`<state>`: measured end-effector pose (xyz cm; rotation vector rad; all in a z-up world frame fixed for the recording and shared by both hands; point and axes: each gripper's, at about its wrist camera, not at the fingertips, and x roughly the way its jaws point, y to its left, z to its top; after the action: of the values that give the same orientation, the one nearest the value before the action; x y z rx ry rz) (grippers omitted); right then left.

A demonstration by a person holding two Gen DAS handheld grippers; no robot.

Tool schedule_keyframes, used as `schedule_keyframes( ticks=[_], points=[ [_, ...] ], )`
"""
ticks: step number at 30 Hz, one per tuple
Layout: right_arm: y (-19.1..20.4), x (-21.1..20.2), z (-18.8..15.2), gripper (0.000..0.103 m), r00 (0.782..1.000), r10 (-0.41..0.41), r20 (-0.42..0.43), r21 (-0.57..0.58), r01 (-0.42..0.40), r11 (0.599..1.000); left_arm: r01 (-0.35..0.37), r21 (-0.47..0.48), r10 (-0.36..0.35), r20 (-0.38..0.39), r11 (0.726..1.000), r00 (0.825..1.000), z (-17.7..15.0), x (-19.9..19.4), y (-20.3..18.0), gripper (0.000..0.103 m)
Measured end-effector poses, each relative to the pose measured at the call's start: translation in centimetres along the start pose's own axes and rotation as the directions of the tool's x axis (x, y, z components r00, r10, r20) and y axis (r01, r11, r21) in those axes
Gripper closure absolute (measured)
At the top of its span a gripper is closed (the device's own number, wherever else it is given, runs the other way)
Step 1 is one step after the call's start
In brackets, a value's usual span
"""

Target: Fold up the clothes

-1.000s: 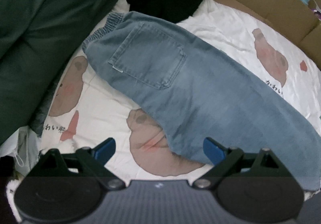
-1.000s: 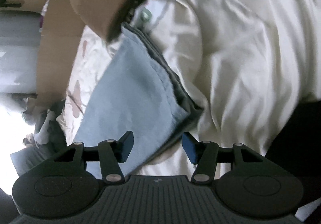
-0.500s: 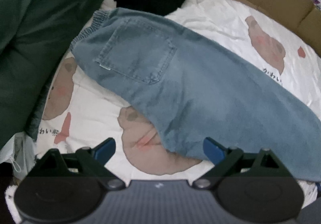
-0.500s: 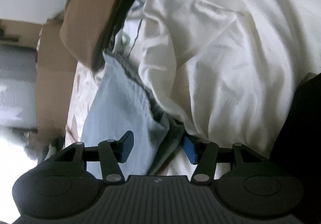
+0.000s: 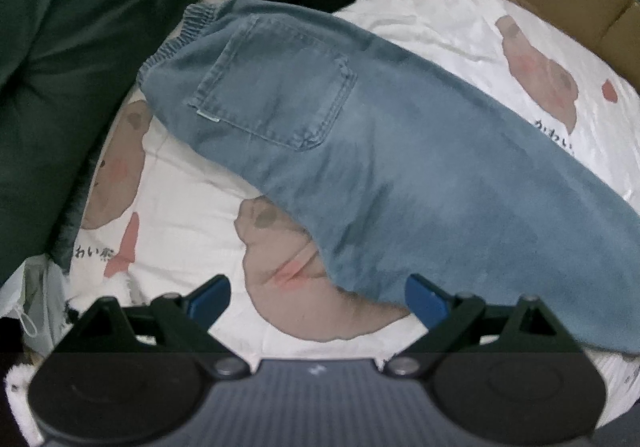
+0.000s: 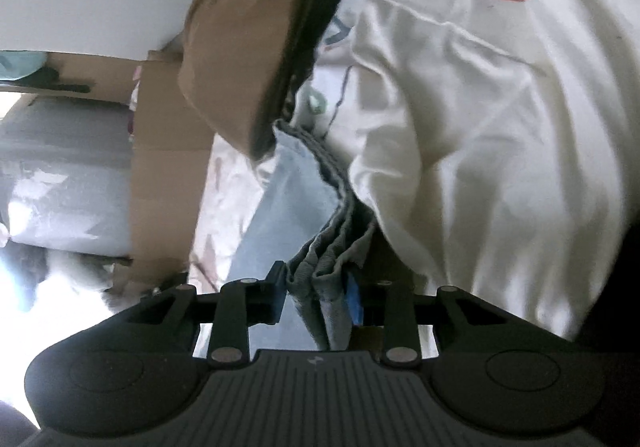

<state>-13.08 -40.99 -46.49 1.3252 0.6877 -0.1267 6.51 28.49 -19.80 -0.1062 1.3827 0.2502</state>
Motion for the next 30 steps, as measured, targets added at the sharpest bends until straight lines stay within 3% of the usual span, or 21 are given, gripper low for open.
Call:
schedule_keyframes(
  ticks=[3,9,20,25,30],
  points=[
    [-0.2,0.9,0.7,0.066,1.0,-0.005,-0.022,0.001,0.005,1.0,-0.005,0.005,0.005,0.002,1.0,1.0,0.3,0.1,-0.1,0.008],
    [-0.8,3.0,1.8,0.056,0.987,-0.123,-0.104,-0.018,0.122,0.992,0.008,0.021,-0.008,0.005,1.0,1.0,0.2,0.1,-0.5,0.008],
    [1.7,3.5,4.5,0.056,0.969,0.018,-0.247,-0.072,-0.037,0.997,-0.01,-0.008,0.01,-0.004,1.0,1.0,-0.3,0.9,0.1,0.008],
    [1.2,5.9,5.0,0.056,0.948,-0.09,-0.305,-0.101,0.061,0.993,-0.014,-0.015,0.014,-0.015,1.0,1.0,-0.5,1.3,-0.3,0.008],
    [0.4,7.6,5.5,0.056,0.938,-0.039,-0.345,-0.055,0.021,0.998,-0.006,0.017,0.007,-0.015,1.0,1.0,-0.5,1.2,-0.8,0.008]
  ],
)
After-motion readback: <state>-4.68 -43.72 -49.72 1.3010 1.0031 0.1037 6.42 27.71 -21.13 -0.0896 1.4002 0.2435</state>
